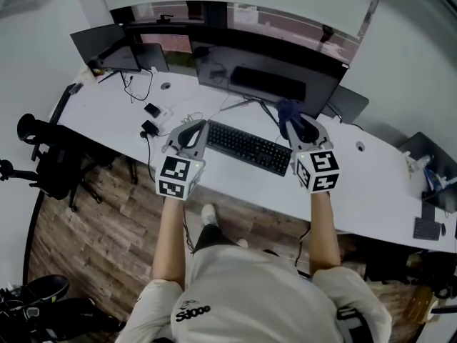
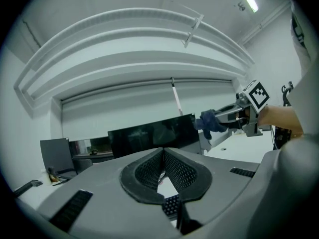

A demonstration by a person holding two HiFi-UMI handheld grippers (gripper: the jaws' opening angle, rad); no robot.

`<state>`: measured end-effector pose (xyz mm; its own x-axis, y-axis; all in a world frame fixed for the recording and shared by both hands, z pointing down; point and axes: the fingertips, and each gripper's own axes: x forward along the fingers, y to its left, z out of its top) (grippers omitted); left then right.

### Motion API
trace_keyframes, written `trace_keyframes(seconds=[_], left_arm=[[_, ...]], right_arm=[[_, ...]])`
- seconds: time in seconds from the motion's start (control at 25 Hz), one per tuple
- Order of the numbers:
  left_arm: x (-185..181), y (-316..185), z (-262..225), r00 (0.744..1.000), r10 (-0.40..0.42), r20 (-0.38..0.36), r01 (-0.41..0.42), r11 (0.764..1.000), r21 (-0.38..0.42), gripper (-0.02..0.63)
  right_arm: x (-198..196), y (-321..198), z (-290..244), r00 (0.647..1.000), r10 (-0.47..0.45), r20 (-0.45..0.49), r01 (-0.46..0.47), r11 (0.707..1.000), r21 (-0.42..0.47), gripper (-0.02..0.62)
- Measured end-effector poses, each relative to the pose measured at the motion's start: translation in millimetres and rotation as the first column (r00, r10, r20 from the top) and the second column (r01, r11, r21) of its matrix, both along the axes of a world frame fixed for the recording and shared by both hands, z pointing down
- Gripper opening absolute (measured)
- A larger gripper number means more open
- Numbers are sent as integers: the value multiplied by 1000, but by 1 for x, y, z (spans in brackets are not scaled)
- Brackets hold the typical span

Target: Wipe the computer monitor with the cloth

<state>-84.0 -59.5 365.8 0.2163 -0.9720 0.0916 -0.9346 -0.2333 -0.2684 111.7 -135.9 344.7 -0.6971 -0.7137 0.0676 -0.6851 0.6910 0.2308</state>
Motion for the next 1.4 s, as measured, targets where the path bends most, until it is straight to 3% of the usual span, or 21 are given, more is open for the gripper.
trace_keyframes(seconds=[0.52, 1.4], left_arm=[[40, 35, -16, 998, 51, 40, -52, 998, 29, 18], [39, 40, -16, 1000, 8, 26, -8, 1000, 20, 18]], right_arm=[[22, 48, -9, 1000, -10, -26, 12, 998, 57, 77], [12, 67, -9, 996, -86, -23, 87, 993, 75, 75]])
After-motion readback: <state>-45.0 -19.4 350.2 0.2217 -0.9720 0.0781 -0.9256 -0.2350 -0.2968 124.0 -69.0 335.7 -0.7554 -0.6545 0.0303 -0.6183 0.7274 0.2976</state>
